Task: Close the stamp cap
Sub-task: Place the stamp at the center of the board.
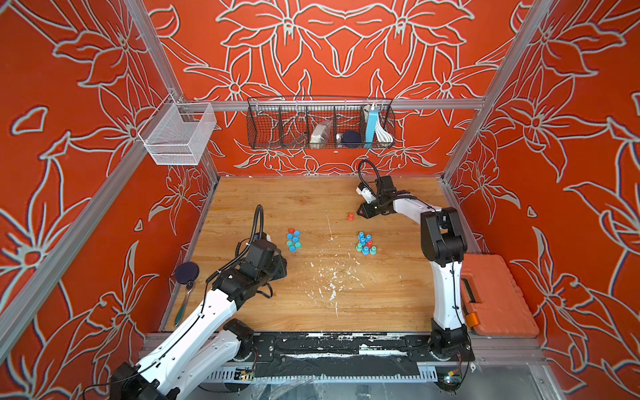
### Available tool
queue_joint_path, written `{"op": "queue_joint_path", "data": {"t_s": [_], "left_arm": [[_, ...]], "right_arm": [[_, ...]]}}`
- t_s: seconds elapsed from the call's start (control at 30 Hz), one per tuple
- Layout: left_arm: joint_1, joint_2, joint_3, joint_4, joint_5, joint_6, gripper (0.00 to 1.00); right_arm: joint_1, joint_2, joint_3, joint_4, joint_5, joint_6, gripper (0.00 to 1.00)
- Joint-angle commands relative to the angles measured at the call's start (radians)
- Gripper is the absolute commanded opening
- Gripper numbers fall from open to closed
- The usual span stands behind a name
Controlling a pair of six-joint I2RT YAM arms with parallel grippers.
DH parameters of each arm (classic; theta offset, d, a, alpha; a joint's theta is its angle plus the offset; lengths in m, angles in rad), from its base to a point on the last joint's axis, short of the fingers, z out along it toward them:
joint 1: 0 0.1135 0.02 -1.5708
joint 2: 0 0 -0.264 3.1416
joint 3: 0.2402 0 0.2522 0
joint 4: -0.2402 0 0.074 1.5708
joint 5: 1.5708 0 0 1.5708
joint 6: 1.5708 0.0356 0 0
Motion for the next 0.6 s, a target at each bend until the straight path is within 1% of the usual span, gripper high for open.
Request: {"op": "queue_joint_path", "data": {"t_s": [0.0, 0.13, 0.3, 0.33, 0.43, 0.53, 0.57], "left_arm": [[0.01, -0.001, -0.012, 0.007, 0.005, 0.01, 0.43], [0.01, -0.002, -0.019, 0.014, 0.008, 0.009, 0.43], [0.01, 0.0, -0.024, 0.024, 0.012, 0.009, 0.43], [0.01, -0.001, -0.026, 0.025, 0.012, 0.008, 0.43], [0.01, -0.008, -0.029, 0.023, 0.012, 0.007, 0.43], [0.012, -0.021, -0.036, 0.022, 0.012, 0.006, 0.43], [0.012, -0.023, -0.038, 0.022, 0.012, 0.006, 0.43]], "right_arm": [[0.001, -0.099, -0.071, 0.053, -0.001, 0.018, 0.13], [0.001, -0.168, -0.181, 0.16, 0.021, 0.031, 0.14], [0.005, -0.218, -0.269, 0.245, 0.11, 0.062, 0.12], [0.007, -0.228, -0.291, 0.262, 0.145, 0.073, 0.11], [0.032, -0.284, -0.353, 0.264, 0.308, 0.118, 0.07], [0.08, -0.403, -0.539, 0.422, 0.421, 0.107, 0.07], [0.094, -0.436, -0.585, 0.456, 0.428, 0.102, 0.06]]}}
